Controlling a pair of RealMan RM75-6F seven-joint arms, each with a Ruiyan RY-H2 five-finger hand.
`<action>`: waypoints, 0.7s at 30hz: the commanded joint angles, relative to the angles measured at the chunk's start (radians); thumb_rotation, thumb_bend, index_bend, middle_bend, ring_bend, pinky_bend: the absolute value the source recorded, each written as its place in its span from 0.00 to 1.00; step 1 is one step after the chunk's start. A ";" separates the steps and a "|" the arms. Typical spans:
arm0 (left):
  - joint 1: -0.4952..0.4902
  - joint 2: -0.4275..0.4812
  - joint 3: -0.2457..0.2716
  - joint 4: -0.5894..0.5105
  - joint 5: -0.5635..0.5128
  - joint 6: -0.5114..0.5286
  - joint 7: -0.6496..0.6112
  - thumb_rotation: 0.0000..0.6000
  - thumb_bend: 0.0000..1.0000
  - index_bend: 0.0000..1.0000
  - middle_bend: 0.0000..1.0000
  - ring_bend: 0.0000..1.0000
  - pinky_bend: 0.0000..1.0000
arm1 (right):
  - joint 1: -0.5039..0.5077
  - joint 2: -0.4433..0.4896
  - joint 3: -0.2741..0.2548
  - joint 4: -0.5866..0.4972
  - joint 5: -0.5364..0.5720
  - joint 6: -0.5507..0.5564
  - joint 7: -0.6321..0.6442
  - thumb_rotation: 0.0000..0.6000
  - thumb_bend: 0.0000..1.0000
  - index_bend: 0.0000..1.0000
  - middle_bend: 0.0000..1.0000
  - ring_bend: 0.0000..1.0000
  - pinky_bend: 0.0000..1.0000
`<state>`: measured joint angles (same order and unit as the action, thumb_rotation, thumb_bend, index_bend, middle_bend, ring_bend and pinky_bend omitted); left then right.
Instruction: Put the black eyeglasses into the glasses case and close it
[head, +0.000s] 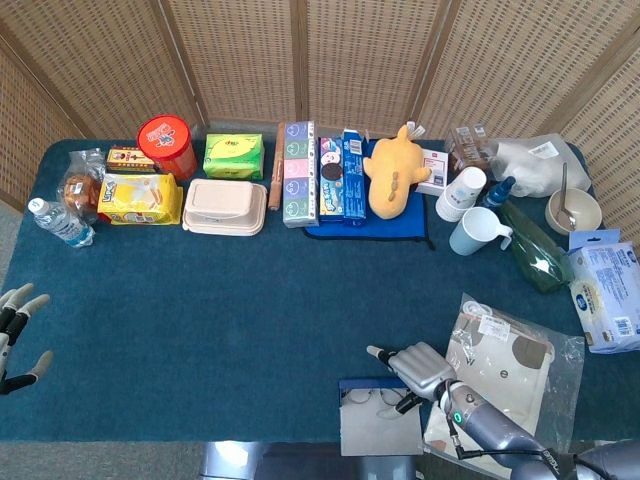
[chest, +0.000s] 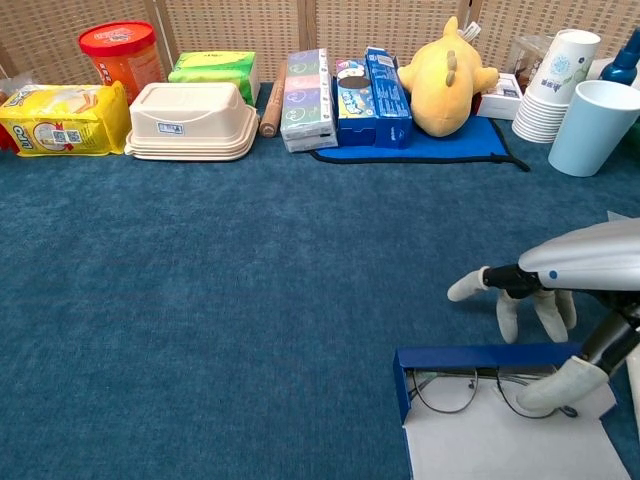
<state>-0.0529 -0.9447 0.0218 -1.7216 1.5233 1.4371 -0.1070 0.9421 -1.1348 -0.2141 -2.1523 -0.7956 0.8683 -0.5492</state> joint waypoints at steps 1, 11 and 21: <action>-0.001 -0.001 0.000 0.000 0.001 0.000 0.001 1.00 0.32 0.12 0.04 0.00 0.00 | -0.003 -0.002 0.000 -0.002 -0.003 0.001 0.001 0.37 0.16 0.00 0.33 0.45 0.38; 0.005 0.001 0.001 -0.001 -0.001 0.009 0.000 1.00 0.31 0.11 0.04 0.00 0.00 | -0.025 0.002 0.030 -0.009 -0.068 0.046 0.000 0.37 0.16 0.00 0.27 0.32 0.36; 0.010 -0.007 -0.003 0.003 0.006 0.027 -0.004 1.00 0.31 0.10 0.04 0.00 0.00 | -0.146 0.020 -0.009 -0.051 -0.265 0.210 -0.055 0.38 0.19 0.00 0.22 0.25 0.34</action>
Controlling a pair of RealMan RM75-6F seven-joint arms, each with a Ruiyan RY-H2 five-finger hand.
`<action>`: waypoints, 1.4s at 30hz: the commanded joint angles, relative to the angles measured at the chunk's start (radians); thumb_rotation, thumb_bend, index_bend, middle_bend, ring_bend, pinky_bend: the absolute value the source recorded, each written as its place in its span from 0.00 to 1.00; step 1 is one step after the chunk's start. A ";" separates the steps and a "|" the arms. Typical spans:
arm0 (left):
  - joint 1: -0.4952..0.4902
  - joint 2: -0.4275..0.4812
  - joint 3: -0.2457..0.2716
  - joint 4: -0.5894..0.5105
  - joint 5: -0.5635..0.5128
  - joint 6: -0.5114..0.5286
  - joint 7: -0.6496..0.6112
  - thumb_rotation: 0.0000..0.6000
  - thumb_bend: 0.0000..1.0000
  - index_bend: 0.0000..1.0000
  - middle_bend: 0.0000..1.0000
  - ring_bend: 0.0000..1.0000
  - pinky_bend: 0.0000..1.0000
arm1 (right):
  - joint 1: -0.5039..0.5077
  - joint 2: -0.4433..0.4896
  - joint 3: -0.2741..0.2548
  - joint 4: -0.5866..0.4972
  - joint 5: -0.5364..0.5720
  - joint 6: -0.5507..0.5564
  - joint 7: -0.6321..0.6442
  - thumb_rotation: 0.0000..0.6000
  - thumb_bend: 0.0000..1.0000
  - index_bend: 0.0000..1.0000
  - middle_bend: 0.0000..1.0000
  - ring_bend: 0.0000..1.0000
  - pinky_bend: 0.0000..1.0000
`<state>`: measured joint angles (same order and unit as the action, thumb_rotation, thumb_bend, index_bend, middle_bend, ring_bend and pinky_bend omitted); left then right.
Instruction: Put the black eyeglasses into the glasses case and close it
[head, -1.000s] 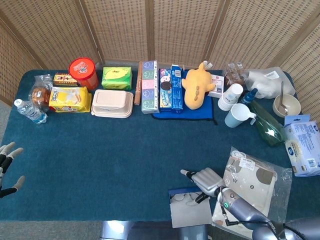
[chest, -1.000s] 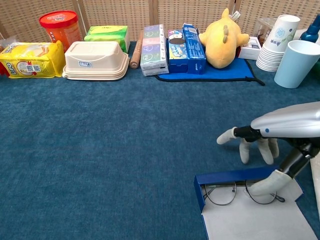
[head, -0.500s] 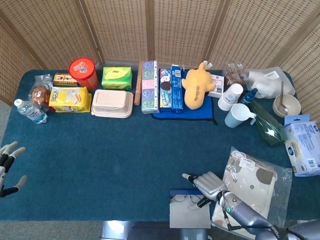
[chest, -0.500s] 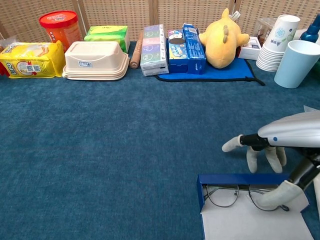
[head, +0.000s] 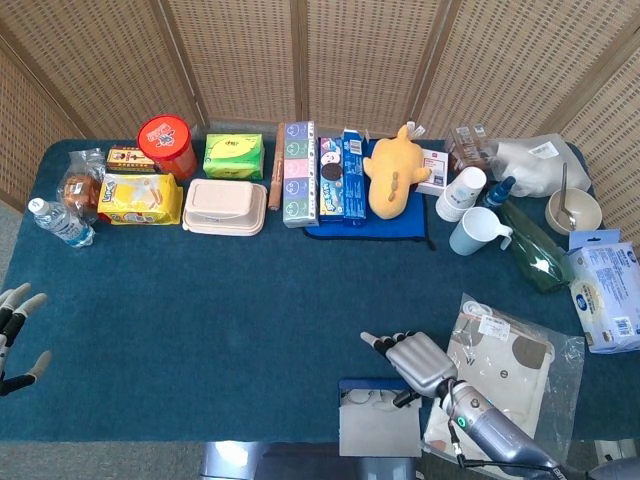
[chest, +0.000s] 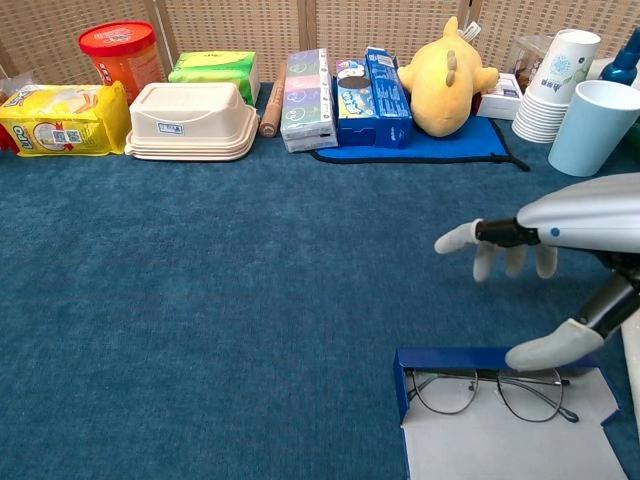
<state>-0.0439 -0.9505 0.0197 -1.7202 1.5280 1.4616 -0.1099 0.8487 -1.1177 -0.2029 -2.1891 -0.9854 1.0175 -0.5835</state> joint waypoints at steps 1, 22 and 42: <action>0.001 -0.002 -0.002 0.002 0.001 0.004 -0.003 1.00 0.31 0.10 0.04 0.00 0.00 | -0.071 0.001 -0.027 -0.012 -0.108 0.082 -0.026 0.41 0.20 0.00 0.22 0.25 0.34; -0.009 -0.008 -0.014 0.024 0.027 0.023 -0.098 1.00 0.31 0.09 0.04 0.00 0.00 | -0.474 -0.113 -0.189 0.208 -0.659 0.359 -0.120 0.67 0.20 0.00 0.18 0.15 0.28; 0.010 -0.015 0.003 0.078 0.048 0.050 -0.150 1.00 0.31 0.08 0.03 0.00 0.00 | -0.665 -0.247 -0.168 0.397 -0.815 0.364 -0.160 0.66 0.16 0.00 0.12 0.07 0.19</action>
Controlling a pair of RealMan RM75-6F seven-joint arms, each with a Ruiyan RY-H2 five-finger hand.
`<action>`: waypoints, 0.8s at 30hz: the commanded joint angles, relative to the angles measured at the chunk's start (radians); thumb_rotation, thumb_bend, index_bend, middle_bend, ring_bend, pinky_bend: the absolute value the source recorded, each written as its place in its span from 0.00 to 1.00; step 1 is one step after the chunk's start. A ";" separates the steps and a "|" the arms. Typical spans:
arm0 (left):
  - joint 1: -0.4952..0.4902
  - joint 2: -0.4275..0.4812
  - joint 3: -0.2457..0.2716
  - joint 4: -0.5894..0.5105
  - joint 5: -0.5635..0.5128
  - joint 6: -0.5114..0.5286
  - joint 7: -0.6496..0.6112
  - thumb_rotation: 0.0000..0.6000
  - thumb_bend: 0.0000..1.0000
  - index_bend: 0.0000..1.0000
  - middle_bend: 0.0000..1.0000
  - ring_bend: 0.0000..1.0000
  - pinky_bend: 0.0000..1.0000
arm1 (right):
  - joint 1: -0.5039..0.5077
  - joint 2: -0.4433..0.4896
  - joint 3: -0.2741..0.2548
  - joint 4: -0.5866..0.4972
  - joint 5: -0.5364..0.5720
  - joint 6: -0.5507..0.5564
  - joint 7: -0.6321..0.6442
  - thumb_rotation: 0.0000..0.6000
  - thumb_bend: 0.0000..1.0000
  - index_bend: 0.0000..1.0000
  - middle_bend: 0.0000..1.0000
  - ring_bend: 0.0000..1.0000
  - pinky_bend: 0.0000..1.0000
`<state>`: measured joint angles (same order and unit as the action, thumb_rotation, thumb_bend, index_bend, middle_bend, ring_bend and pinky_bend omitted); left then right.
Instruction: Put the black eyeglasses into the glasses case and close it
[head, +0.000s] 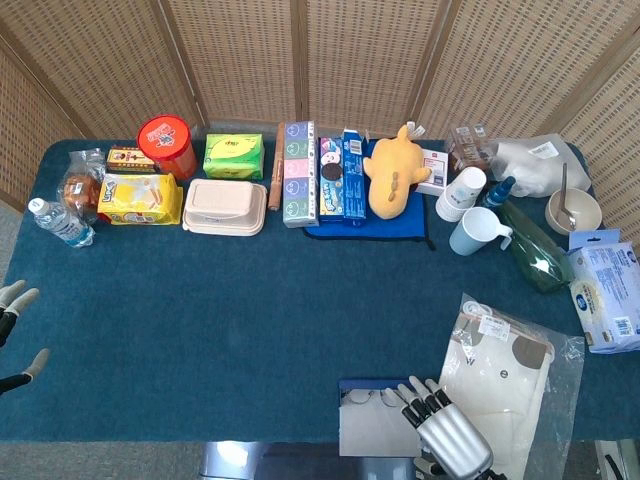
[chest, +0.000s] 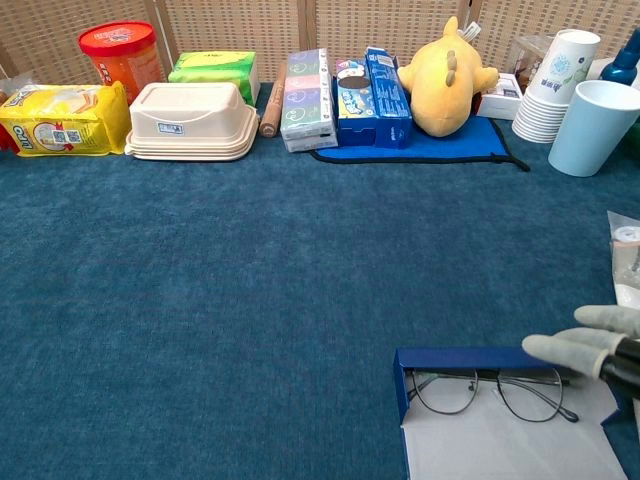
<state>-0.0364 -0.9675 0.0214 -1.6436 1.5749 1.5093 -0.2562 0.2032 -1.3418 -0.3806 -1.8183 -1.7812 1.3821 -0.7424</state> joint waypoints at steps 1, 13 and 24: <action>0.003 0.003 0.001 0.002 0.002 0.004 -0.005 1.00 0.31 0.08 0.03 0.00 0.00 | -0.024 -0.028 0.011 0.033 -0.023 -0.001 -0.001 0.66 0.16 0.00 0.12 0.06 0.18; 0.042 0.032 0.019 0.014 0.027 0.067 -0.035 1.00 0.31 0.08 0.03 0.00 0.00 | -0.099 -0.138 0.038 0.183 -0.106 0.012 -0.001 0.67 0.15 0.00 0.08 0.04 0.14; 0.081 0.050 0.031 0.022 0.037 0.118 -0.065 1.00 0.31 0.08 0.03 0.00 0.00 | -0.120 -0.246 0.057 0.378 -0.238 0.072 0.110 0.66 0.15 0.00 0.04 0.00 0.11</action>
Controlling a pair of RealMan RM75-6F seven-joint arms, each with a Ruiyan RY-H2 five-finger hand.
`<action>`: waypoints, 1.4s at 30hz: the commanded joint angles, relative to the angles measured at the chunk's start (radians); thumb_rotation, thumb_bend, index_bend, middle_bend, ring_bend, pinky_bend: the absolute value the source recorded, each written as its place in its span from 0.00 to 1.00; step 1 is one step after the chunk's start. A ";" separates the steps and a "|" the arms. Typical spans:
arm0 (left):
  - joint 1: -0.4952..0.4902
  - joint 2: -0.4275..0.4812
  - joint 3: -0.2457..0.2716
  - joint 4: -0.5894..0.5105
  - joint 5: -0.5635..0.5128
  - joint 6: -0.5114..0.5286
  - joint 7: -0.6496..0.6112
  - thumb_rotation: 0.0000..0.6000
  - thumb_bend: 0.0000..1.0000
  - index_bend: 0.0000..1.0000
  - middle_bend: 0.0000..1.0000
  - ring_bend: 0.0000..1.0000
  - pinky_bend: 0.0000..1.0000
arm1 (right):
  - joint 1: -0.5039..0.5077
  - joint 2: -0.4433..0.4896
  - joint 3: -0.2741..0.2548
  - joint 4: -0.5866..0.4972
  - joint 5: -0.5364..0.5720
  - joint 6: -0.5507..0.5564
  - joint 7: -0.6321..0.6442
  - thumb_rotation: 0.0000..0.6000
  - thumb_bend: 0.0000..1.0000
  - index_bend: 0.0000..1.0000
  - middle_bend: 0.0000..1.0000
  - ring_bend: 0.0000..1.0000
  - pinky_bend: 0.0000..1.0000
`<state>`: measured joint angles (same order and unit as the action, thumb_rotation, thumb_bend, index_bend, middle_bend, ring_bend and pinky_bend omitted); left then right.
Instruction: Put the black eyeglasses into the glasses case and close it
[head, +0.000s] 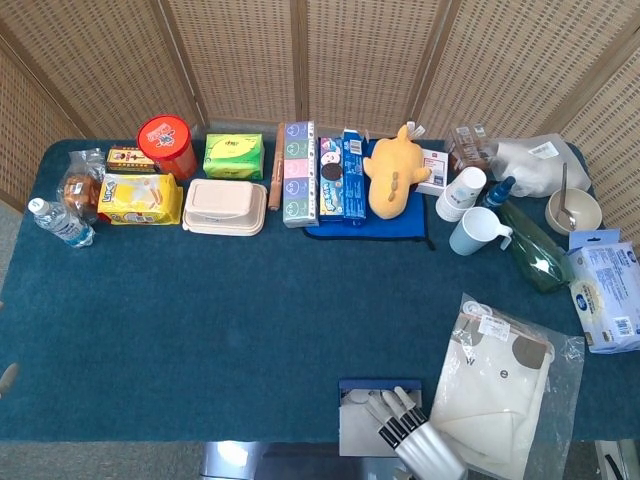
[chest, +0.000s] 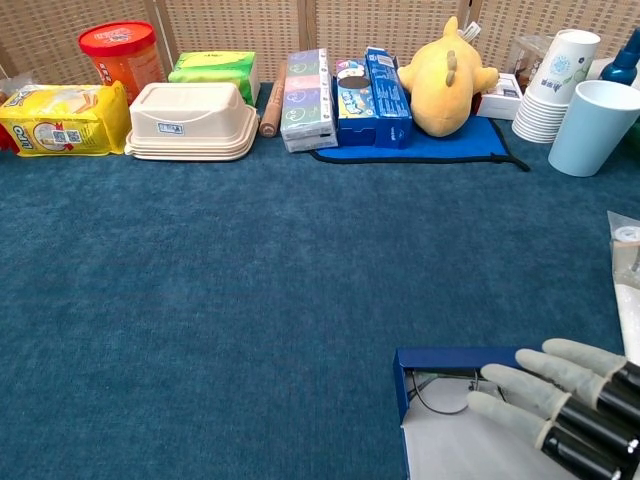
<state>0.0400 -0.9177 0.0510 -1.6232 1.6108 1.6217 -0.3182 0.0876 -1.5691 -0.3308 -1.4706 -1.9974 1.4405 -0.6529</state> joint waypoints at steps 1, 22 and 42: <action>0.006 0.001 0.002 0.002 0.001 0.007 -0.004 1.00 0.31 0.08 0.03 0.00 0.00 | -0.005 -0.023 0.009 0.039 -0.026 0.016 0.025 0.66 0.15 0.00 0.04 0.00 0.10; 0.042 0.015 0.011 0.004 0.017 0.049 -0.013 1.00 0.31 0.08 0.03 0.00 0.00 | 0.001 -0.181 0.049 0.390 -0.102 0.144 0.296 0.66 0.15 0.00 0.04 0.00 0.05; 0.062 0.006 0.013 0.022 0.019 0.067 -0.029 1.00 0.31 0.08 0.03 0.00 0.00 | 0.038 -0.223 0.080 0.492 -0.144 0.268 0.379 0.82 0.15 0.00 0.08 0.03 0.05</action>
<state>0.1015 -0.9110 0.0634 -1.6020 1.6299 1.6891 -0.3467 0.1224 -1.7946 -0.2537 -0.9741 -2.1425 1.7081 -0.2735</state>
